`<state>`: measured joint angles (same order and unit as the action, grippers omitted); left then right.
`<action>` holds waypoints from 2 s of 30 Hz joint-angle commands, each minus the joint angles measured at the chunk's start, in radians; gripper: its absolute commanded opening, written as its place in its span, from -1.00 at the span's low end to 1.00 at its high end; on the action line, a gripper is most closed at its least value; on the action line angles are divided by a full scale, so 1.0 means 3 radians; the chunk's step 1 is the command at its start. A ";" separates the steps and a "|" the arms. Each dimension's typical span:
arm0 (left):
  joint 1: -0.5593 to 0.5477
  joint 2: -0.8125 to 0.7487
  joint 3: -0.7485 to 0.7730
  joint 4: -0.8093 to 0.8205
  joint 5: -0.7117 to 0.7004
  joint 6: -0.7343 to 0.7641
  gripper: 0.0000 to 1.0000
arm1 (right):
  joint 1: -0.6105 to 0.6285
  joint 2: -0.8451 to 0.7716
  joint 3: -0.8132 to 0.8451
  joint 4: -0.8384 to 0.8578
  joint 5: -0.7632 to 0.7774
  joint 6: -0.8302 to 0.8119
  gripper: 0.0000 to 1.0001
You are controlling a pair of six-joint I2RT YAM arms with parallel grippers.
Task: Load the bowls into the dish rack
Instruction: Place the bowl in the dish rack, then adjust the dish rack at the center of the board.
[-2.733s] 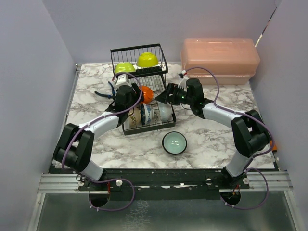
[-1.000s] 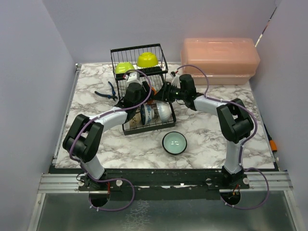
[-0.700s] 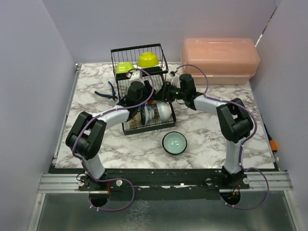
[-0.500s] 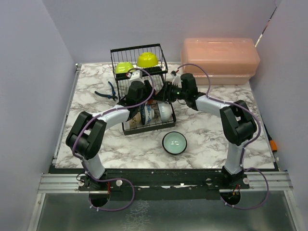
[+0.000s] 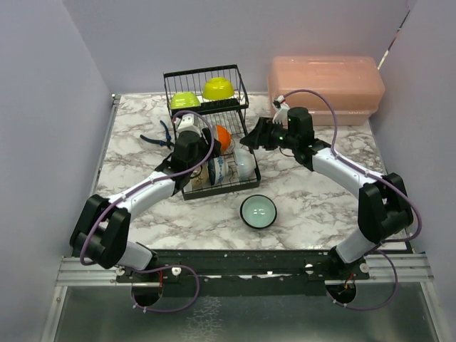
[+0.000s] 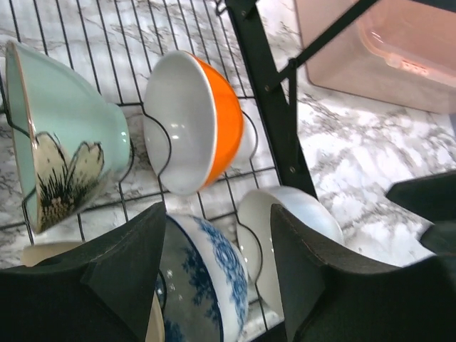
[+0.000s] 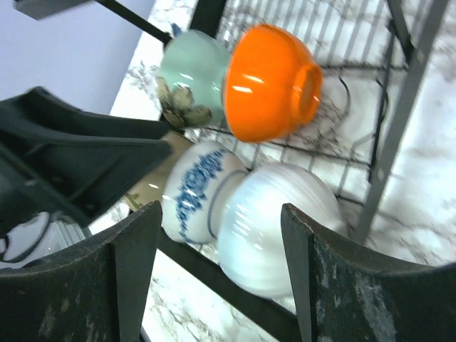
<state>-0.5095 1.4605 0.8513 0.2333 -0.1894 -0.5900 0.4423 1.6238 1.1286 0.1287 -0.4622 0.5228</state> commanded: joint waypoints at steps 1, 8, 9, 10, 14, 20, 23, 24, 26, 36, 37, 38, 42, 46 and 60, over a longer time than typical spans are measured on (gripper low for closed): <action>-0.0093 -0.0395 -0.0227 -0.0065 0.0345 -0.0041 0.23 | -0.0161 -0.0186 -0.0313 -0.0216 -0.0163 0.0042 0.44; -0.0542 -0.0875 -0.0389 -0.0078 0.0697 0.0159 0.21 | -0.0447 -0.0612 -0.0959 -0.0248 -0.0555 0.0138 0.42; -0.0629 -0.0929 -0.0404 -0.0084 0.0755 0.0207 0.21 | -0.0493 -0.0685 -0.1060 -0.0259 -0.0582 0.0135 0.42; -0.0726 -0.0974 -0.0425 -0.0088 0.0797 0.0273 0.20 | -0.0567 -0.0741 -0.1153 -0.0272 -0.0612 0.0131 0.42; -0.1137 -0.1045 -0.0433 -0.0207 0.0934 0.0574 0.17 | -0.0842 -0.0933 -0.1491 -0.0319 -0.0832 0.0125 0.42; -0.1837 -0.0719 -0.0229 -0.0562 0.0806 0.0956 0.15 | -0.1058 -0.1063 -0.1732 -0.0359 -0.0994 0.0121 0.42; -0.2130 -0.0411 -0.0056 -0.0746 0.0659 0.1053 0.15 | -0.1060 -0.1069 -0.1755 -0.0364 -0.1009 0.0136 0.42; -0.2183 -0.0308 -0.0006 -0.0769 0.0587 0.1071 0.15 | -0.1060 -0.1061 -0.1746 -0.0381 -0.1012 0.0109 0.41; -0.2240 -0.0164 0.0059 -0.0772 0.0504 0.1053 0.15 | -0.1060 -0.1028 -0.1708 -0.0417 -0.0987 0.0060 0.41; -0.2197 -0.0486 -0.0043 -0.0772 -0.0165 0.0520 0.43 | -0.0834 -0.0491 -0.1184 -0.0514 -0.1104 -0.0169 0.25; -0.2146 -0.0574 -0.0098 -0.0772 -0.0224 0.0427 0.46 | -0.0782 -0.0454 -0.1148 -0.0482 -0.1132 -0.0162 0.23; -0.2076 -0.0685 -0.0158 -0.0772 -0.0270 0.0316 0.48 | -0.0730 -0.0426 -0.1119 -0.0463 -0.1153 -0.0152 0.22; -0.1626 -0.1193 -0.0491 -0.0843 -0.0314 -0.0199 0.55 | -0.0516 -0.0312 -0.1052 -0.0243 -0.1182 -0.0075 0.22; -0.1035 -0.1737 -0.0786 -0.1145 -0.0249 -0.0619 0.61 | -0.0301 -0.0134 -0.0970 -0.0123 -0.1168 -0.0021 0.22; 0.0020 -0.2144 -0.1135 -0.1961 0.0182 -0.0907 0.78 | 0.0508 0.0243 -0.0671 0.0124 -0.1137 0.0205 0.22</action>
<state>-0.5514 0.8375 0.5468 -0.2932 -0.2070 -0.8291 0.5358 1.6558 0.8913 0.0978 -0.7998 0.5446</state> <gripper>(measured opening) 0.888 0.614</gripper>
